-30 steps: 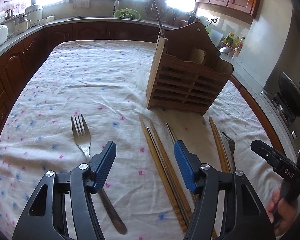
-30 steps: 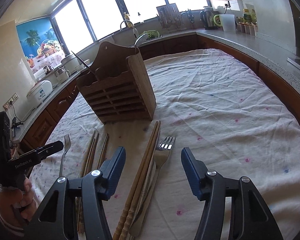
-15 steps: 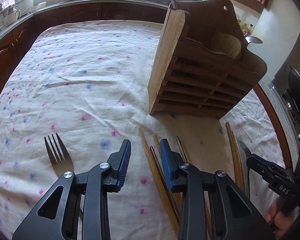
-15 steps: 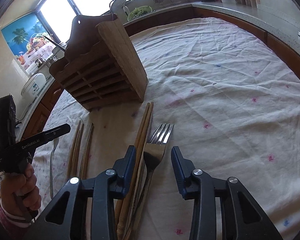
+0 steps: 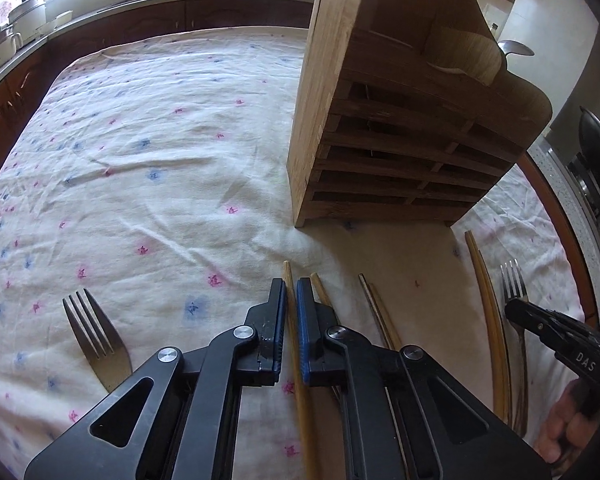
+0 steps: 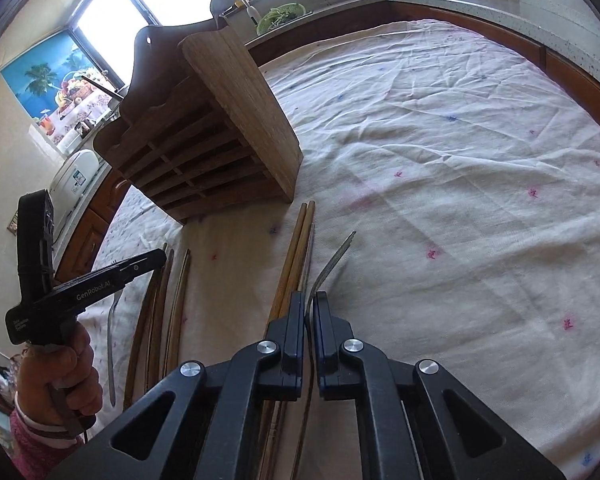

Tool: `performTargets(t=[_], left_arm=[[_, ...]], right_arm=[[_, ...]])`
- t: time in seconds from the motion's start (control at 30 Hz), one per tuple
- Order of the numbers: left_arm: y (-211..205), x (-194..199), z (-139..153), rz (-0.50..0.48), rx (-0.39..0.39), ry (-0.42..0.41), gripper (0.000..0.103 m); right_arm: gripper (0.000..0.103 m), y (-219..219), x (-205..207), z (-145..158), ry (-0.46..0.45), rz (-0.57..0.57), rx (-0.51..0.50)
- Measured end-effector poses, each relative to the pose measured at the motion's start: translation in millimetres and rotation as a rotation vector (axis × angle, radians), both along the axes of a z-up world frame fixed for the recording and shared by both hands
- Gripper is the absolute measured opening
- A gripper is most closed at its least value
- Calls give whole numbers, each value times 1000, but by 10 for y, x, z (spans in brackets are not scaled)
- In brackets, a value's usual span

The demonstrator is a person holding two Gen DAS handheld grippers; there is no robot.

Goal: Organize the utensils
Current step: 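Grasp a wooden chopstick with the left tool while the right tool grasps a steel fork, then lift the chopstick and fork and lower both into the wooden holder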

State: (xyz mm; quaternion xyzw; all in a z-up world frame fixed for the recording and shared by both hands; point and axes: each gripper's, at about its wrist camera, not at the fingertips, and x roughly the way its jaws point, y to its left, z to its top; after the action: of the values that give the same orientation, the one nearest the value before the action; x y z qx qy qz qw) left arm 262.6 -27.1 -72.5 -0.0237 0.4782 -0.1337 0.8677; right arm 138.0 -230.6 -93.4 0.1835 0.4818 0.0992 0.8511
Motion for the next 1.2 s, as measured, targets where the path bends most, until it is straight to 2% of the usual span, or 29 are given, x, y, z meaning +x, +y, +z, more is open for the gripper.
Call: performTargets(t=[0.2,0.67,0.97,1.2], left_arm=[[121,-198,216,5,-47,-54,4],[429,-841,1052,0,-142,-256,4],[545,-1170,1372,-7,-186,-354,4],[599,-1281,1537,-8,-214,-415,4]], right_arm=[[3,-8,-90,206,-57,3,-10],[3,113,-309,859,-227,23,-21],[3,195,-456,1149,-305,38,-35],[3,172,-475,1253,-340,30,-35]])
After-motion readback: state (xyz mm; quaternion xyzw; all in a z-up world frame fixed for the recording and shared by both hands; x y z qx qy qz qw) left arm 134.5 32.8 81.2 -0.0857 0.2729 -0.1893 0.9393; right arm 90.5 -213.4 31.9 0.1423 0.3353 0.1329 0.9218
